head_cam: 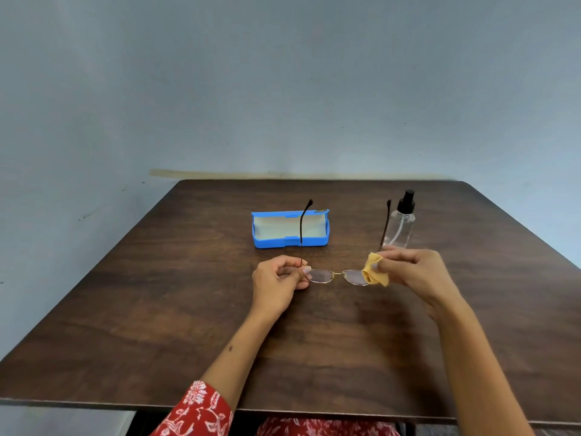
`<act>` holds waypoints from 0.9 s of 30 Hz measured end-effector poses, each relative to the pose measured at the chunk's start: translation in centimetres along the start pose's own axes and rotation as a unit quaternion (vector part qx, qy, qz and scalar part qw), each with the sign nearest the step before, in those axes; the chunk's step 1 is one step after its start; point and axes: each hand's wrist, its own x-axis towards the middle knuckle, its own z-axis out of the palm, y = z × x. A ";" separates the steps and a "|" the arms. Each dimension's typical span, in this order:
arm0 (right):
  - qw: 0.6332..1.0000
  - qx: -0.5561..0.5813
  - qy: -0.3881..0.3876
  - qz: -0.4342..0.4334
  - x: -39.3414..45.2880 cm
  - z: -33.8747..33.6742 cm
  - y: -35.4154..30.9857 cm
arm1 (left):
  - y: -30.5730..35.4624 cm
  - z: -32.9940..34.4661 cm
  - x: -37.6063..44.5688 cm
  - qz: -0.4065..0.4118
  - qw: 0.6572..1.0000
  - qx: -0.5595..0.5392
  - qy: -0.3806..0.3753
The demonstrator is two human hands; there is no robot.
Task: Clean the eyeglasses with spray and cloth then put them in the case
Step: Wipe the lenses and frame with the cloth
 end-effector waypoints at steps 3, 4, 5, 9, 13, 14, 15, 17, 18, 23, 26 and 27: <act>1.000 0.008 0.005 0.009 0.8 0.0 0.5 | 0.1 0.5 -0.1 -0.002 1.000 0.017 -0.009; 1.000 -0.002 0.016 0.008 1.1 -0.2 0.7 | 0.2 0.8 -0.2 -0.002 1.000 0.024 -0.013; 0.999 -0.008 0.030 0.008 1.3 -0.4 0.9 | 0.2 1.2 -0.2 -0.002 0.999 0.032 -0.017; 0.995 -0.018 0.095 0.000 1.8 -1.1 1.3 | 0.3 3.1 -0.1 0.013 0.997 0.070 -0.023; 0.989 -0.013 0.145 -0.011 1.4 -1.3 1.5 | 0.4 4.6 0.3 0.049 0.986 0.157 -0.016; 0.988 -0.012 0.151 -0.010 1.4 -1.4 1.6 | 0.4 4.8 0.5 0.056 0.984 0.172 -0.014; 0.988 -0.012 0.154 -0.004 1.4 -1.3 1.8 | 0.3 4.9 0.6 0.060 0.981 0.185 -0.011; 0.988 -0.011 0.154 0.004 1.3 -1.1 2.2 | 0.2 4.9 0.8 0.069 0.974 0.216 -0.006; 0.988 -0.012 0.152 0.005 1.2 -1.0 2.4 | 0.1 4.9 0.9 0.072 0.970 0.231 -0.005; 0.986 -0.025 0.168 -0.010 0.5 -0.9 2.9 | -0.1 4.8 0.9 0.079 0.961 0.264 -0.004; 0.976 0.022 0.215 -0.025 -0.8 -1.1 2.8 | 0.2 4.4 0.6 0.068 0.966 0.248 -0.011; 0.976 0.051 0.212 -0.029 -1.3 -1.0 2.7 | 0.3 4.2 0.4 0.062 0.968 0.242 -0.009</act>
